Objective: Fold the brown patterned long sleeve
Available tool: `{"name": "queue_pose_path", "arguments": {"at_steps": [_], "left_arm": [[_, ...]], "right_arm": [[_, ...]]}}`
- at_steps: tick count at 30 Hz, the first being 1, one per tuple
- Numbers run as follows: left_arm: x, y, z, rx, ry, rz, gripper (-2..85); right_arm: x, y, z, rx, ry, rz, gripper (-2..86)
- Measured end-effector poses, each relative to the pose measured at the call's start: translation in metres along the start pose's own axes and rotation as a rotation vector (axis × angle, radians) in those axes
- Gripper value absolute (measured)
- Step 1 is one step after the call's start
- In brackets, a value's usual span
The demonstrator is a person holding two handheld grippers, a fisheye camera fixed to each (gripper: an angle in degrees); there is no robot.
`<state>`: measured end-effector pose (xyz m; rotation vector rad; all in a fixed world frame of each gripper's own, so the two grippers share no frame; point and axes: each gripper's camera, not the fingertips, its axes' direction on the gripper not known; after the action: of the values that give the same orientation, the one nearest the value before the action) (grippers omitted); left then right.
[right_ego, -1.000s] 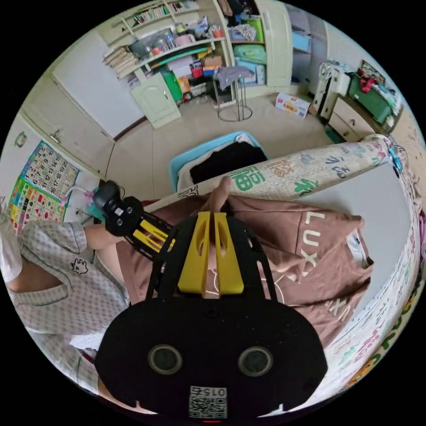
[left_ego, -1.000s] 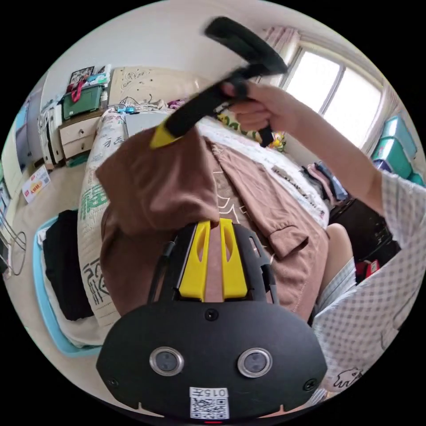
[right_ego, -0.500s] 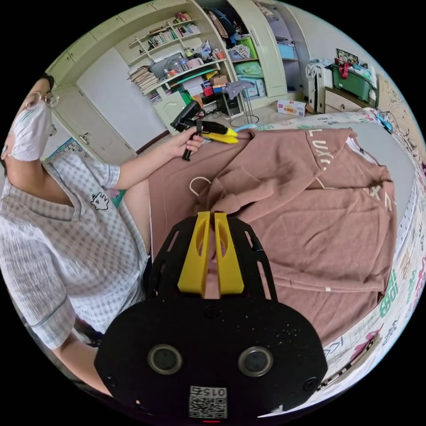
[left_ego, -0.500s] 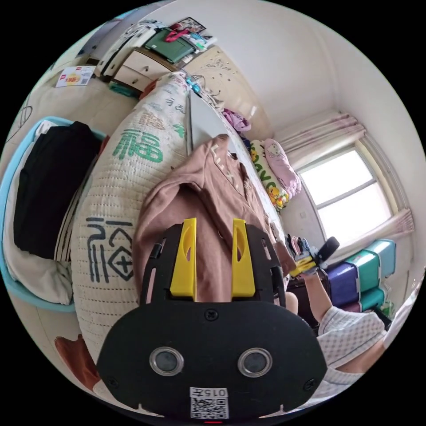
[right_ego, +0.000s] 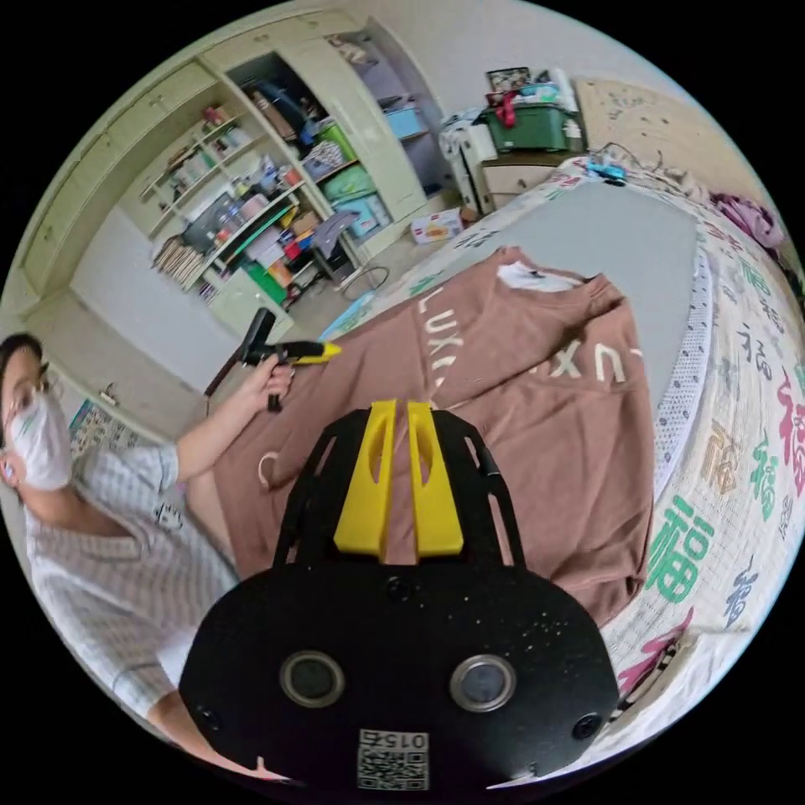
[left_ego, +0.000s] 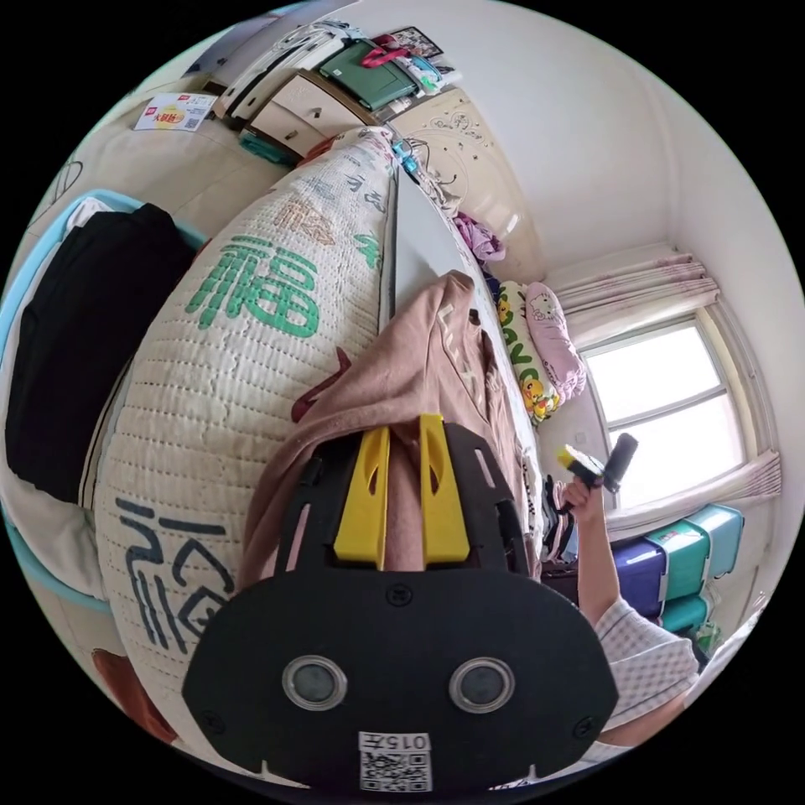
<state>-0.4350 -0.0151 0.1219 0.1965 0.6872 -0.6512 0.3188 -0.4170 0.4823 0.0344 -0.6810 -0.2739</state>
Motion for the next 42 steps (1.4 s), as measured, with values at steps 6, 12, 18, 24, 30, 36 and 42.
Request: {"name": "queue_pose_path", "arguments": {"at_steps": [6, 12, 18, 24, 30, 36, 42], "left_arm": [[-0.020, -0.008, -0.018, 0.074, 0.088, -0.029, 2.1], [-0.044, -0.016, -0.035, 0.125, 0.095, -0.063, 1.6], [-0.056, -0.021, -0.050, 0.168, 0.074, -0.080, 1.4], [-0.057, -0.023, -0.050, 0.152, -0.003, -0.077, 1.4], [-0.060, -0.020, -0.052, 0.154, 0.025, -0.087, 1.4], [-0.055, -0.016, -0.052, 0.154, 0.019, -0.083, 1.5], [-0.047, -0.010, -0.057, 0.192, 0.030, -0.074, 1.6]], "right_arm": [[0.040, -0.143, 0.114, -0.051, 0.052, 0.150, 9.9], [0.026, -0.218, 0.193, -0.202, 0.231, 0.108, 4.7], [-0.004, -0.265, 0.230, -0.292, 0.314, 0.010, 0.1], [-0.021, -0.276, 0.249, -0.313, 0.346, 0.013, 3.6], [-0.021, -0.276, 0.235, -0.209, 0.296, 0.115, 5.9], [-0.029, -0.281, 0.236, -0.222, 0.097, 0.119, 6.0], [-0.060, -0.292, 0.222, -0.120, 0.151, 0.112, -0.4]]}}
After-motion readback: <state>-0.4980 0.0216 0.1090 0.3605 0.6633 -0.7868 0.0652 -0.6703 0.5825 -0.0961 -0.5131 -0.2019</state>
